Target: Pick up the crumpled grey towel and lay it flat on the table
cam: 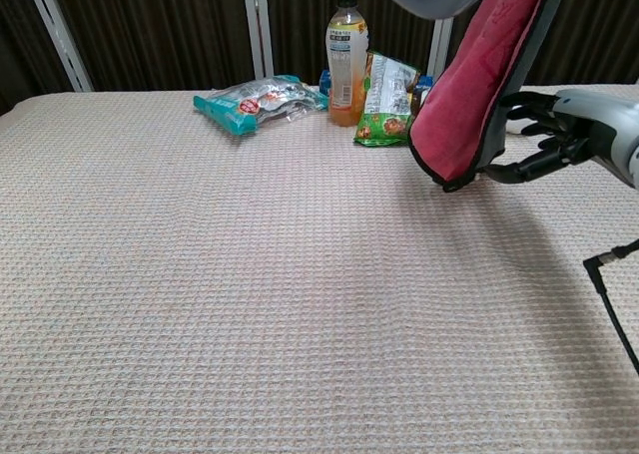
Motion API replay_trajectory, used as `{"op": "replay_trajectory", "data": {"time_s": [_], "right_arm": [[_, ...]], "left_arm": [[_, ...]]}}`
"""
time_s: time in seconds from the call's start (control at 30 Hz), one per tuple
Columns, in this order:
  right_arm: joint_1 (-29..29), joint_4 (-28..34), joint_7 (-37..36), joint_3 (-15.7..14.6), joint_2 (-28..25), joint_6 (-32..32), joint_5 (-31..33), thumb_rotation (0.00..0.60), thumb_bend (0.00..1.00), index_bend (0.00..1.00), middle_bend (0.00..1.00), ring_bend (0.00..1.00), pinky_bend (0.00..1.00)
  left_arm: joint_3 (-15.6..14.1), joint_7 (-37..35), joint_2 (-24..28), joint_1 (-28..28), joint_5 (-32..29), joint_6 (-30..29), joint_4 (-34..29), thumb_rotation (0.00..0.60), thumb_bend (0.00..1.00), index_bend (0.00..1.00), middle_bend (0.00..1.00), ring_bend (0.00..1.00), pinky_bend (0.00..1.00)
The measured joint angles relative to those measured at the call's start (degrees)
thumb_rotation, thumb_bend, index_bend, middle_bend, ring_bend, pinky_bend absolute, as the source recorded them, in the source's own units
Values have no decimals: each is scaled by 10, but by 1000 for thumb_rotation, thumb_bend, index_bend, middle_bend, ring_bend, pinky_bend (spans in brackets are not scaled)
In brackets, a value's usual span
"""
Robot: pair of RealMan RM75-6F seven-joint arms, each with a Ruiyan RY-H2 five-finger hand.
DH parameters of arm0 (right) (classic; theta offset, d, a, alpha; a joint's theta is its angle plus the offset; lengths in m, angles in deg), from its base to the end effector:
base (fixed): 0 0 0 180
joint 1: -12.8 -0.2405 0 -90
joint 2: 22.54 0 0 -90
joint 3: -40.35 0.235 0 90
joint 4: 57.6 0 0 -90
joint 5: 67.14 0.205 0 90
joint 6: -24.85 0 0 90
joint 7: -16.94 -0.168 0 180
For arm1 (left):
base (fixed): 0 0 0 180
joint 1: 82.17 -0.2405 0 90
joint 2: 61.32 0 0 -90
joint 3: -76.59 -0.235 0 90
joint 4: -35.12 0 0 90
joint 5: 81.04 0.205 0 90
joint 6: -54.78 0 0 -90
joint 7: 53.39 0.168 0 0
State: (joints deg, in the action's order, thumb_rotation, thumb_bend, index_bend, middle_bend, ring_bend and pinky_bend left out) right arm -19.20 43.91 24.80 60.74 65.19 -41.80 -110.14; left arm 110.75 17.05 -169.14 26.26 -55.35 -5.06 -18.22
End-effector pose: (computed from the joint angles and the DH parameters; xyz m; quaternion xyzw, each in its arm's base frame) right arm -0.1492 -0.3281 0.0183 0.4580 -0.6437 0.4634 0.4013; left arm 0.2769 0.3926 -0.0041 -0.7173 -0.0486 -0.4307 0.5455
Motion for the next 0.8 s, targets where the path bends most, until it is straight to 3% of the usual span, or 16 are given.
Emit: {"op": "replay_trajectory", "data": {"time_s": [0.5,0.8], "right_arm": [[-65,-49,67,57,57,-15,115,600,330,0,0,0,0],[-63,-43,54,84,57,-18,162,600,331,0,0,0,0]], "left_arm": [[-6,-4,4,-4,3,-7,-18,600,621,724,285,41,23],[-18,-6,11,-15,10,-6,-19,600,622,726,285,41,23]]}}
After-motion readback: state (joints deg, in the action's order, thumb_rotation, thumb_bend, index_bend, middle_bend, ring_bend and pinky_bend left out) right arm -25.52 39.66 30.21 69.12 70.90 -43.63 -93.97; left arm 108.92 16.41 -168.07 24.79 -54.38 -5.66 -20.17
